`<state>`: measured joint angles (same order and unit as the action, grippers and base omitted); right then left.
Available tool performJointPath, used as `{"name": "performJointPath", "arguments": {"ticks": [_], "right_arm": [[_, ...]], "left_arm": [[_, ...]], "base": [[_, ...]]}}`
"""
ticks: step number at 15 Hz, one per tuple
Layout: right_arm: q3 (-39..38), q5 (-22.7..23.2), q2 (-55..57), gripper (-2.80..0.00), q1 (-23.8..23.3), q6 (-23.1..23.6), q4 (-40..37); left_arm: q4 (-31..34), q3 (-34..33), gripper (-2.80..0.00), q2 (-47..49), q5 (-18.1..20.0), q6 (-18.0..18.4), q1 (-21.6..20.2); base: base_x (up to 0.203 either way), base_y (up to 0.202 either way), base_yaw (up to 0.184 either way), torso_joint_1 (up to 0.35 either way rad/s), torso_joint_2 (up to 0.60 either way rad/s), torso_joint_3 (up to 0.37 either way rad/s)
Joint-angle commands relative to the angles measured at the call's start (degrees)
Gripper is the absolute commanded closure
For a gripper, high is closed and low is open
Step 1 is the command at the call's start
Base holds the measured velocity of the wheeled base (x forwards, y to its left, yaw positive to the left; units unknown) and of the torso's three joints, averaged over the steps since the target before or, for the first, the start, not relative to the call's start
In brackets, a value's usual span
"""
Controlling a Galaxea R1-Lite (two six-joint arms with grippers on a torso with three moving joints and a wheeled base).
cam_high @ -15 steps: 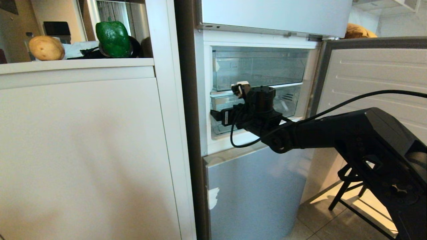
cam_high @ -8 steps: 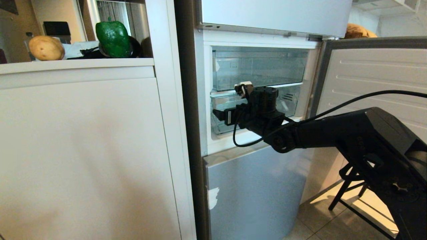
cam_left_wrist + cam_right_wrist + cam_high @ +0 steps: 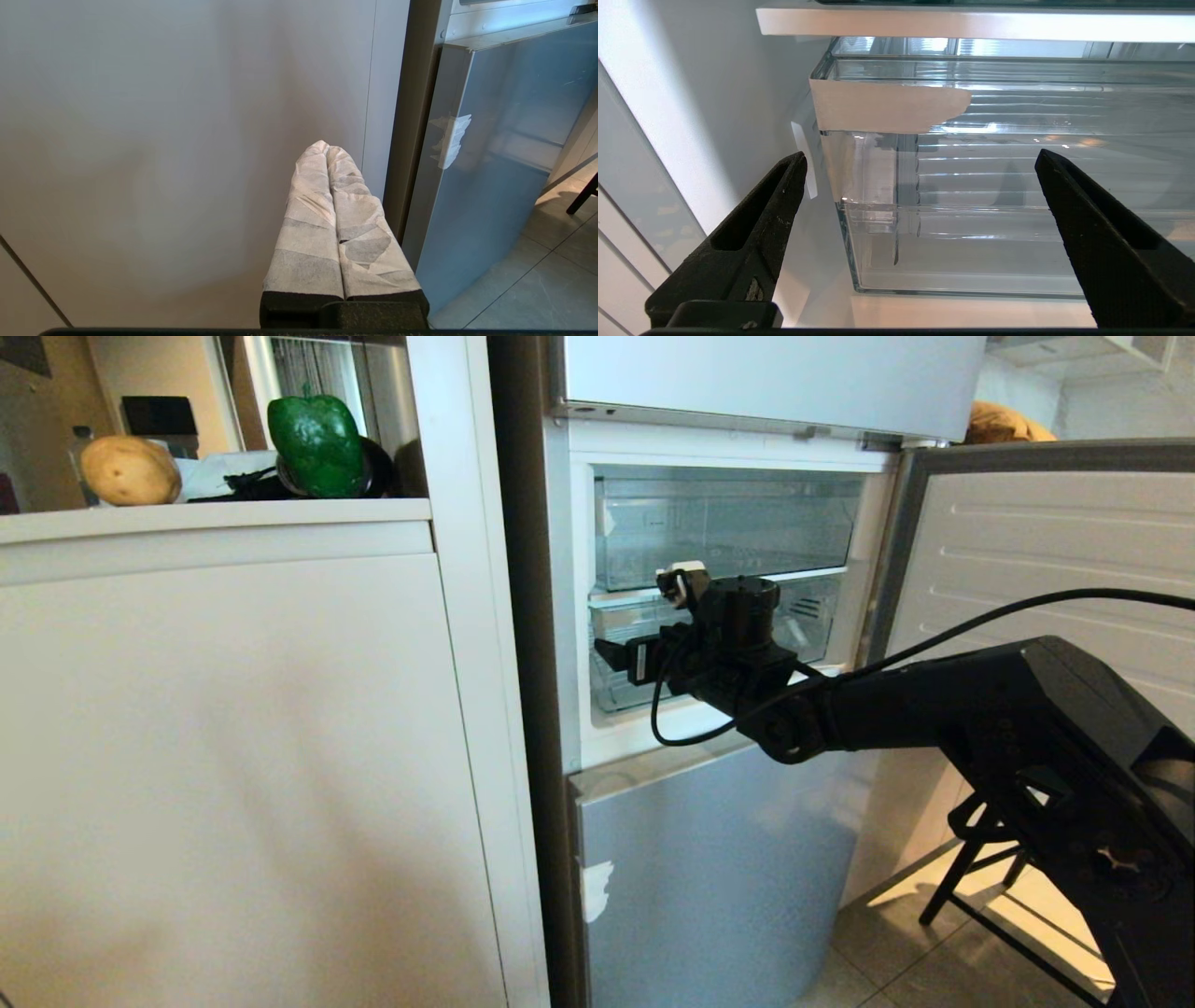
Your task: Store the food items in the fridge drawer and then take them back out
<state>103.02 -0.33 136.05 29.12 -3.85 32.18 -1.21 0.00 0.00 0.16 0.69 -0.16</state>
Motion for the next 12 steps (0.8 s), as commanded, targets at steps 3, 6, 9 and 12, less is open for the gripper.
{"name": "performJointPath", "arguments": {"ticks": [3,6,9,12], "right_arm": [[-0.19,-0.02,0.1,-2.8,0.41,-0.02,0.16],[0.51,-0.02,0.81,0.0,0.49,0.07,0.16],[0.97,-0.02,1.62,0.0,0.74,0.07,0.16],[3.03,-0.02,2.53,0.0,1.38,0.15,-0.3]], "left_arm": [[-0.02,-0.62,0.0,0.0,0.01,0.02,-0.02],[-0.02,-0.62,0.0,-0.08,0.01,0.02,-0.02],[-0.02,-0.62,0.0,-0.09,0.01,0.02,-0.02],[-0.02,-0.62,0.0,0.0,0.01,0.02,-0.02]], "base": [[0.0,0.0,0.0,0.0,0.0,0.0],[0.0,0.0,0.0,0.0,0.0,0.0],[0.0,0.0,0.0,0.0,0.0,0.0],[0.0,0.0,0.0,0.0,0.0,0.0]]}}
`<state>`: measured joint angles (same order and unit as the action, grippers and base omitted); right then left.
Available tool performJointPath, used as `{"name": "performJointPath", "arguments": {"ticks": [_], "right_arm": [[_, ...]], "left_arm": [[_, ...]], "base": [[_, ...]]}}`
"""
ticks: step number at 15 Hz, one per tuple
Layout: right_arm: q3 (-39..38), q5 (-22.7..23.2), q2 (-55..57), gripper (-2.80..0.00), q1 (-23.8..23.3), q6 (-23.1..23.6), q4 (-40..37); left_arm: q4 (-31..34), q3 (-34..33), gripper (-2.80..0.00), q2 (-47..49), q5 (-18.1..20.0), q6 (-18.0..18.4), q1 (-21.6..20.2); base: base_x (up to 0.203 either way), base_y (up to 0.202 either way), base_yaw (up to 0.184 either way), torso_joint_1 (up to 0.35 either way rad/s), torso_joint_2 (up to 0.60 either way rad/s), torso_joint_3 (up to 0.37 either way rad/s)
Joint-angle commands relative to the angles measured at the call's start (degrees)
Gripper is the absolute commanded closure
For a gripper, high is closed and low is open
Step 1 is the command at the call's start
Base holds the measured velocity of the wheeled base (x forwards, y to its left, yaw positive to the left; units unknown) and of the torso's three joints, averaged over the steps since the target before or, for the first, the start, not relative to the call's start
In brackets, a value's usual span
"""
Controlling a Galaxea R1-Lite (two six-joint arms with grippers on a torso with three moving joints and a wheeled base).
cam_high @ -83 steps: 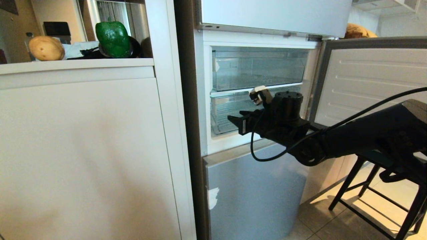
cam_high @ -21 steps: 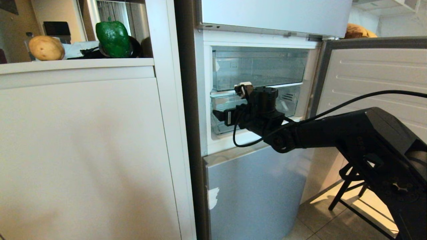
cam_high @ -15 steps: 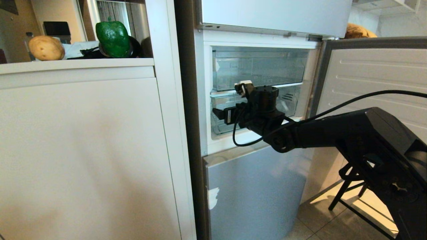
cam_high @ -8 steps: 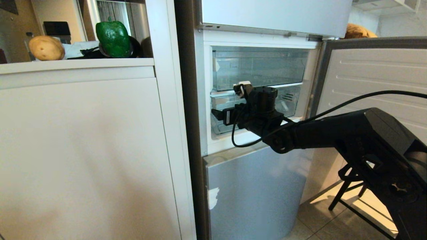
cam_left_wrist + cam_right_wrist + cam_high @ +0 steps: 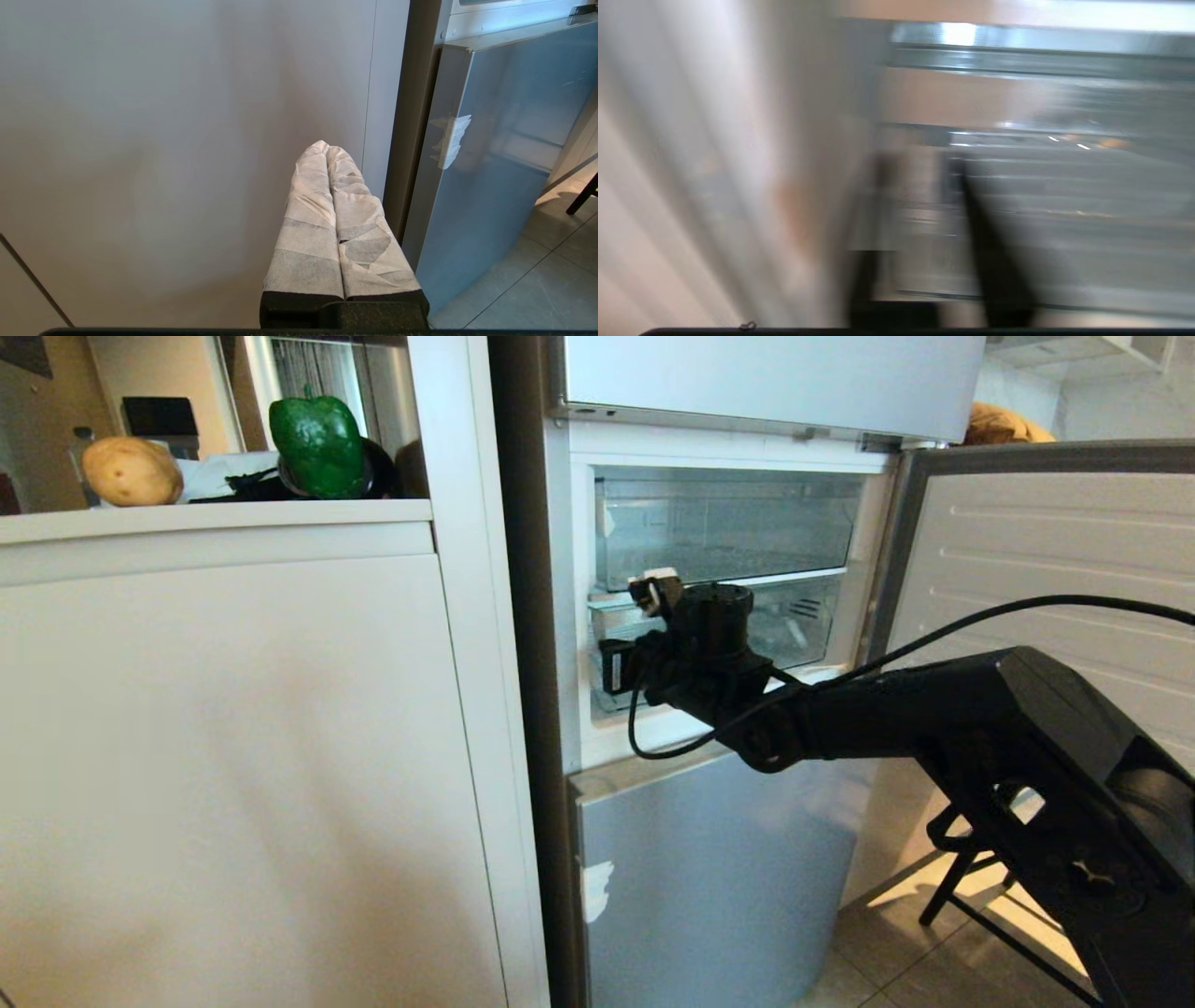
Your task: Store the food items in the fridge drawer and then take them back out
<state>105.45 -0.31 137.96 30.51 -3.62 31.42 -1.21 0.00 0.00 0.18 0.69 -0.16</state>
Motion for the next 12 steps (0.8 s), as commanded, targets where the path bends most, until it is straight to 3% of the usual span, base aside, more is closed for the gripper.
{"name": "performJointPath", "arguments": {"ticks": [1,5,7,12], "right_arm": [[1.53,-0.08,1.25,0.0,0.14,-0.07,0.22],[1.16,-0.22,1.0,0.0,0.61,-0.07,0.04],[0.99,-2.44,0.58,0.0,1.01,0.01,0.11],[-4.72,-3.12,-3.16,0.0,2.32,0.07,0.5]], "left_arm": [[-0.02,-0.62,0.0,-0.07,-0.01,0.02,-0.02],[-0.02,-0.62,0.0,-0.08,-0.01,0.02,-0.02],[-0.02,-0.62,0.0,-0.06,-0.01,0.02,-0.02],[-0.02,-0.62,0.0,-0.09,-0.01,0.02,-0.02]], "base": [[0.0,0.0,0.0,0.0,0.0,0.0],[0.0,0.0,0.0,0.0,0.0,0.0],[0.0,0.0,0.0,0.0,0.0,0.0],[0.0,0.0,0.0,0.0,0.0,0.0]]}}
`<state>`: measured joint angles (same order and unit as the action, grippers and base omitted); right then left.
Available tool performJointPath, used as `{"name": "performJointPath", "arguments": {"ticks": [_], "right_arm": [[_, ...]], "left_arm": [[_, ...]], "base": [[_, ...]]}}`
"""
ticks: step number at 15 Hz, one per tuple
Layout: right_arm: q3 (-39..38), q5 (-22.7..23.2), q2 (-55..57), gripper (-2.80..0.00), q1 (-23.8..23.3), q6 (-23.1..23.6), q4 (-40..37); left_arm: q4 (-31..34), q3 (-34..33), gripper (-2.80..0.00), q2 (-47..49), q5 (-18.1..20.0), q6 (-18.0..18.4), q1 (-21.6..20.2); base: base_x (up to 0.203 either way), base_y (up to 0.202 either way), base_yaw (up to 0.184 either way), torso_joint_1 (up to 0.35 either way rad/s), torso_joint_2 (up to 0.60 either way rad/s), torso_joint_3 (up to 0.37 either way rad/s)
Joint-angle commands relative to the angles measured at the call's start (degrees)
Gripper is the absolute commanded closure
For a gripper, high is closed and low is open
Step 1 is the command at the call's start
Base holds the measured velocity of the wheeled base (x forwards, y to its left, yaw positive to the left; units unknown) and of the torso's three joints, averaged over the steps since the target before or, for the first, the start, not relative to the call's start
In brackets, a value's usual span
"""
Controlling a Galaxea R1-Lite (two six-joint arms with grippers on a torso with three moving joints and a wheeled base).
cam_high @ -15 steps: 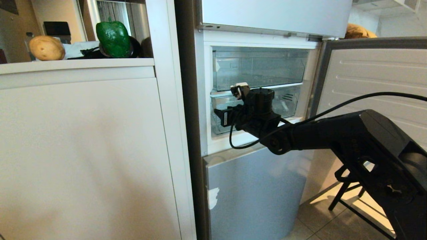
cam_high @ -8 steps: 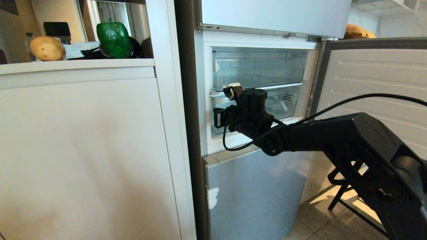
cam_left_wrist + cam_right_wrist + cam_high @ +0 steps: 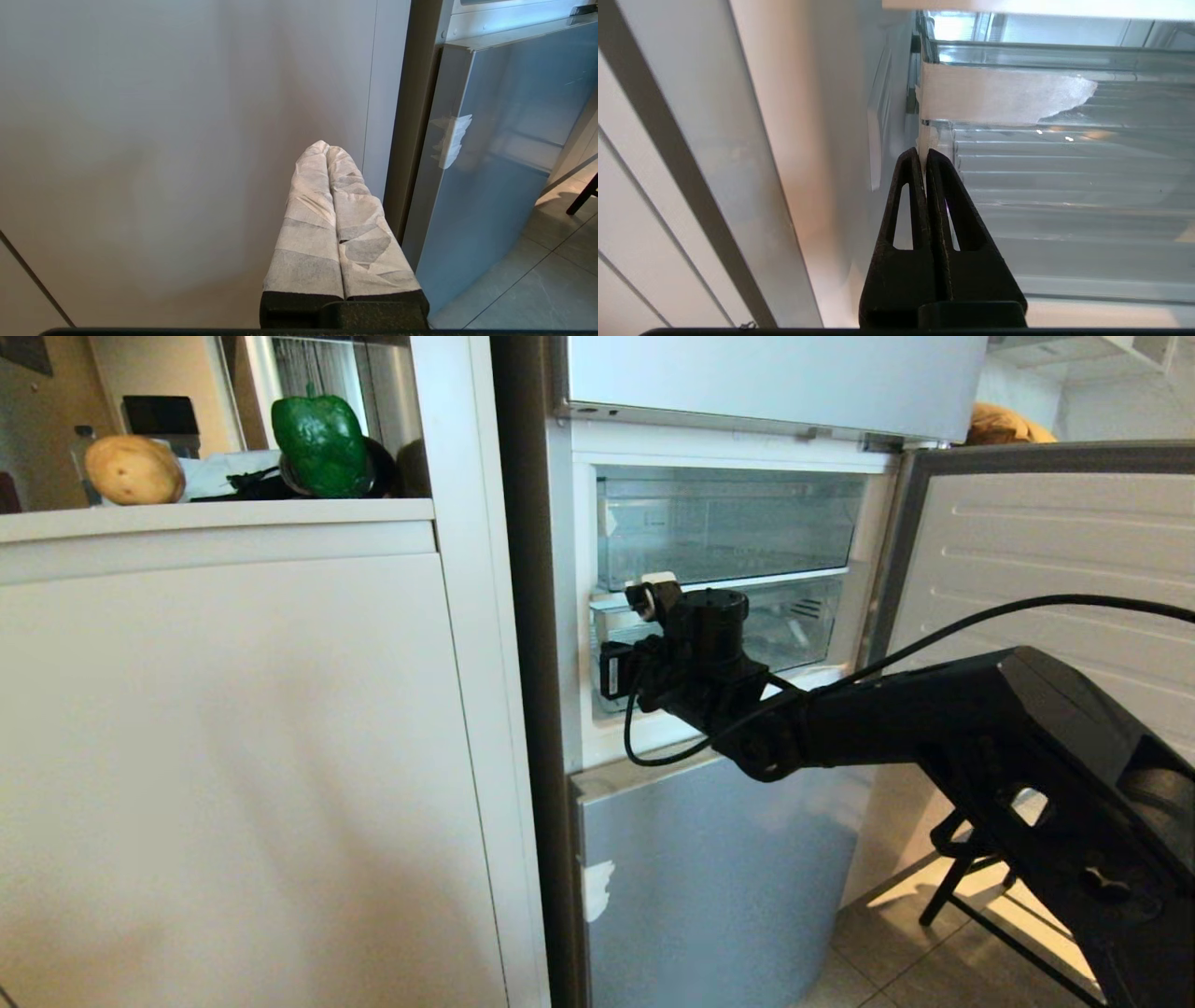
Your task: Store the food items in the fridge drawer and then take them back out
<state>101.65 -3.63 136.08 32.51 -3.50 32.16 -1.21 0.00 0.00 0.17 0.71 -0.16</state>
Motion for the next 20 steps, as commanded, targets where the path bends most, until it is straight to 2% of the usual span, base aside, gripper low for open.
{"name": "performJointPath", "arguments": {"ticks": [1,4,8,13,14,20], "right_arm": [[-1.96,0.17,-2.05,0.0,0.44,-0.1,-0.2],[-7.07,0.05,-5.14,0.0,0.76,-0.22,0.5],[-15.18,-0.35,-9.89,0.0,2.42,0.03,5.06],[-14.99,-0.32,-8.63,0.0,1.33,0.07,5.82],[-15.07,-0.23,-8.63,-2.8,0.98,-0.1,5.9],[-13.78,3.54,-5.14,-2.8,-1.13,-0.01,11.43]], "left_arm": [[-0.02,-0.62,0.0,-0.01,0.01,0.0,-0.02],[-0.02,-0.62,0.0,-0.01,0.01,0.0,-0.02],[-0.02,-0.62,0.0,-0.07,0.01,0.0,-0.02],[-0.02,-0.62,0.0,-0.02,0.01,0.0,-0.02],[-0.02,-0.62,0.0,-0.07,0.01,0.0,-0.02],[-0.02,-0.62,0.0,0.0,0.01,0.0,-0.02]], "base": [[0.0,0.0,0.0,0.0,0.0,0.0],[0.0,0.0,0.0,0.0,0.0,0.0],[0.0,0.0,0.0,0.0,0.0,0.0],[0.0,0.0,0.0,0.0,0.0,0.0],[0.0,0.0,0.0,0.0,0.0,0.0],[0.0,0.0,0.0,0.0,0.0,0.0]]}}
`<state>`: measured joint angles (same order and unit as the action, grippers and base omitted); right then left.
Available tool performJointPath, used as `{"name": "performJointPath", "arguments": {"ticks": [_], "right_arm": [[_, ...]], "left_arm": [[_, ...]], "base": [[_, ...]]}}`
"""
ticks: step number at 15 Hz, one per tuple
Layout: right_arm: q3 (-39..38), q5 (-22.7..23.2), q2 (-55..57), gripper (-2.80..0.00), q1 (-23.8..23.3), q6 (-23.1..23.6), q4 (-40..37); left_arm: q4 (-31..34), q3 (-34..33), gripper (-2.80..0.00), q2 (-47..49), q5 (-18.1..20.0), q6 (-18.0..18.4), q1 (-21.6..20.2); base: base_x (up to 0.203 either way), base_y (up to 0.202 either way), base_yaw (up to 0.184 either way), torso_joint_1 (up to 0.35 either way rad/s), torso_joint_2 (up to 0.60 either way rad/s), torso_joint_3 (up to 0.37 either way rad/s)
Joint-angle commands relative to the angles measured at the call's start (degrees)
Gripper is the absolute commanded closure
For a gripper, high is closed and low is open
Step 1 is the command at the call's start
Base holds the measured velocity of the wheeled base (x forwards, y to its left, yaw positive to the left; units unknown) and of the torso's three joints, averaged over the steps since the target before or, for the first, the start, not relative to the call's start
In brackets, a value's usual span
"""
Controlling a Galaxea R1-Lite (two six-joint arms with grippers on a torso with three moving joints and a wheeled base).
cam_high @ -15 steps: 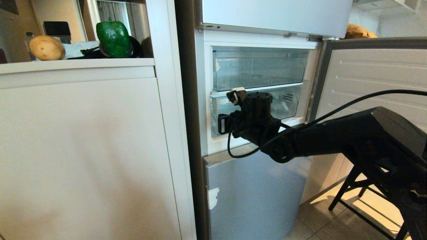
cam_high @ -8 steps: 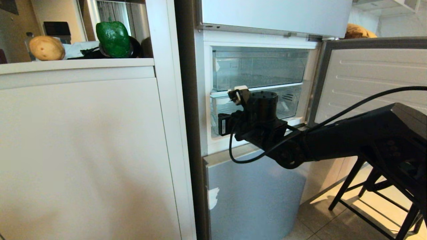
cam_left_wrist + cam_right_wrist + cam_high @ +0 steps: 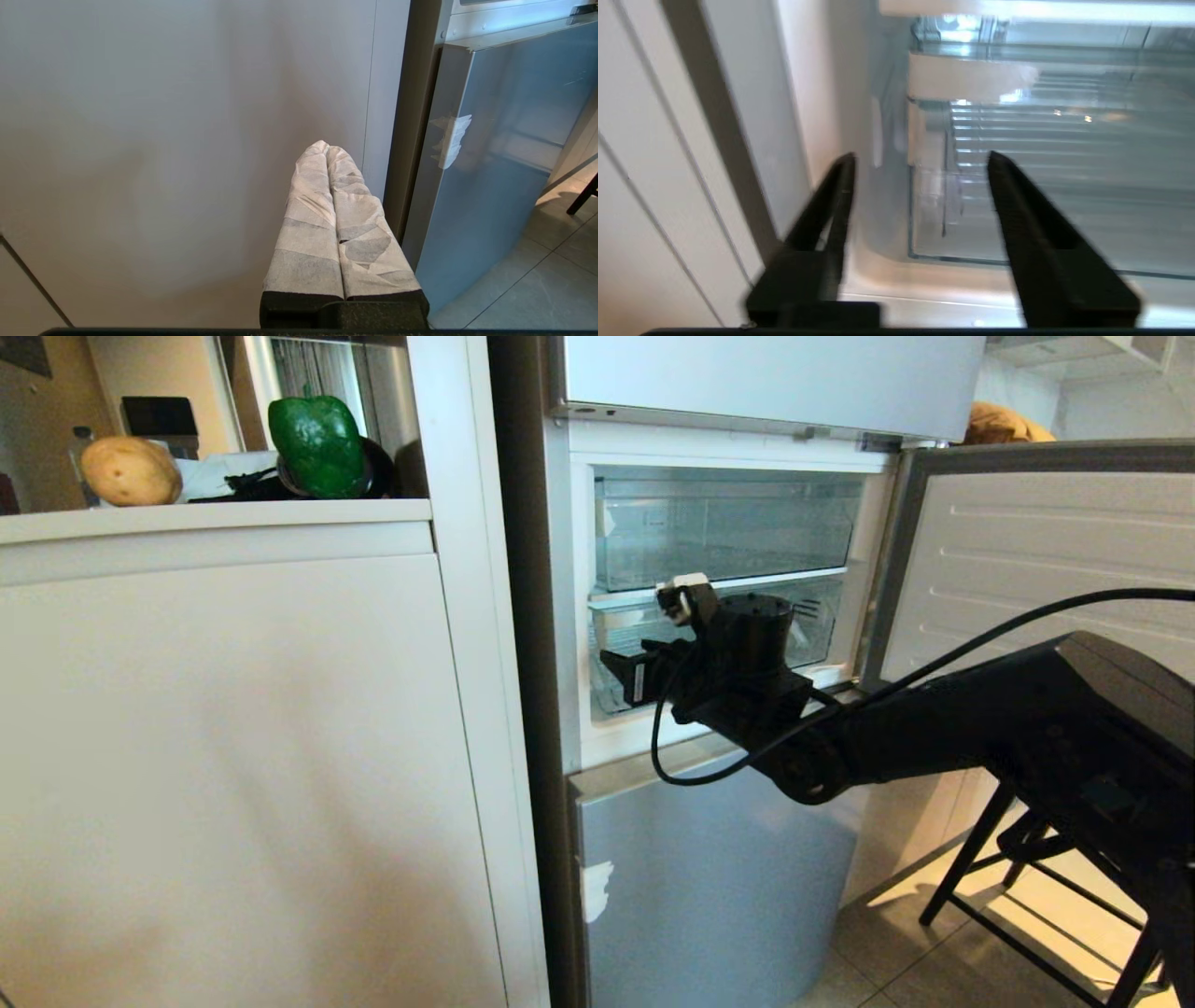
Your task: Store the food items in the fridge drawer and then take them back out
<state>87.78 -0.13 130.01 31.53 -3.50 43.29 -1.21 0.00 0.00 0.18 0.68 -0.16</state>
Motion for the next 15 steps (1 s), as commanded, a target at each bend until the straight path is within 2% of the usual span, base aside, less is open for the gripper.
{"name": "performJointPath", "arguments": {"ticks": [1,15], "right_arm": [[0.76,0.05,1.48,-2.8,-0.34,-0.02,0.38],[11.44,0.22,6.96,-2.8,-1.98,0.07,-3.43]], "left_arm": [[-0.02,-0.62,0.0,-0.09,-0.01,0.02,-0.02],[-0.02,-0.62,0.0,-0.07,-0.01,0.02,-0.02]], "base": [[0.0,0.0,0.0,0.0,0.0,0.0],[0.0,0.0,0.0,0.0,0.0,0.0]]}}
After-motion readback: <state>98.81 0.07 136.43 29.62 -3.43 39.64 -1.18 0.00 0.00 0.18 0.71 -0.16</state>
